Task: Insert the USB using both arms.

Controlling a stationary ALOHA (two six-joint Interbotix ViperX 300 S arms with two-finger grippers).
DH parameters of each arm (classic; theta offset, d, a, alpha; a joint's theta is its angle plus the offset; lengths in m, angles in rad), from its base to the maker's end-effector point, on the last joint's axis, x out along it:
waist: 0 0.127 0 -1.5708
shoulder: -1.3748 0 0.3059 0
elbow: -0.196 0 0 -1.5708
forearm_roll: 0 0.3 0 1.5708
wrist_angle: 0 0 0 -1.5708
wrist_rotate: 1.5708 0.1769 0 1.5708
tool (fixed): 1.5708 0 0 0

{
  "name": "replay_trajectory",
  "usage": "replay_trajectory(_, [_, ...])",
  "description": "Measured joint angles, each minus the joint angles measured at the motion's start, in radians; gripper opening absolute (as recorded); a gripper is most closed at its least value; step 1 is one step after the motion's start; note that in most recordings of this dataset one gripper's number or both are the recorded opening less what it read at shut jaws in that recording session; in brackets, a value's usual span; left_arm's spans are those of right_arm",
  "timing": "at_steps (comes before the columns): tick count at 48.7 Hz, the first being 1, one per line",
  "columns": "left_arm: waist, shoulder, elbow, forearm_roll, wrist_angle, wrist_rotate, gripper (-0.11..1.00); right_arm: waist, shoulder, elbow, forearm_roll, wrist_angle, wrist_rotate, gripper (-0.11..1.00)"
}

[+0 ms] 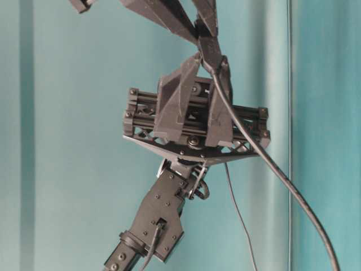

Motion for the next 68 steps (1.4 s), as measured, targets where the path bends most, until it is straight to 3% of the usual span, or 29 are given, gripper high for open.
replay_trajectory(9, [0.003, 0.000, 0.000, 0.000, 0.000, 0.000, 0.21, 0.003, 0.012, -0.006, 0.003, 0.021, 0.048, 0.20])
replay_trajectory(16, [0.002, 0.000, 0.000, 0.000, 0.000, 0.000, 0.21, 0.005, 0.011, -0.014, 0.041, 0.023, 0.110, 0.21])
replay_trajectory(18, [0.002, 0.002, 0.000, 0.000, 0.000, -0.002, 0.21, 0.003, 0.012, -0.017, 0.052, 0.023, 0.121, 0.26])
replay_trajectory(27, [0.002, 0.000, -0.009, 0.000, -0.003, 0.000, 0.21, 0.009, 0.012, -0.025, 0.071, 0.017, 0.169, 0.78])
replay_trajectory(37, [0.009, 0.000, -0.011, 0.000, -0.003, 0.000, 0.21, 0.034, -0.005, -0.041, 0.077, 0.051, 0.278, 0.77])
replay_trajectory(41, [0.009, -0.002, -0.005, 0.026, -0.003, 0.000, 0.21, 0.034, -0.051, -0.044, 0.103, 0.069, 0.336, 0.77])
replay_trajectory(52, [-0.008, -0.060, 0.046, 0.278, -0.100, 0.000, 0.21, 0.034, -0.235, -0.044, 0.179, 0.100, 0.468, 0.77])
replay_trajectory(57, [-0.044, -0.074, 0.054, 0.399, -0.193, -0.002, 0.21, 0.031, -0.314, -0.044, 0.189, 0.123, 0.546, 0.77])
replay_trajectory(68, [-0.175, -0.075, 0.057, 0.716, -0.453, 0.000, 0.21, -0.008, -0.426, -0.043, 0.190, 0.140, 0.742, 0.77])
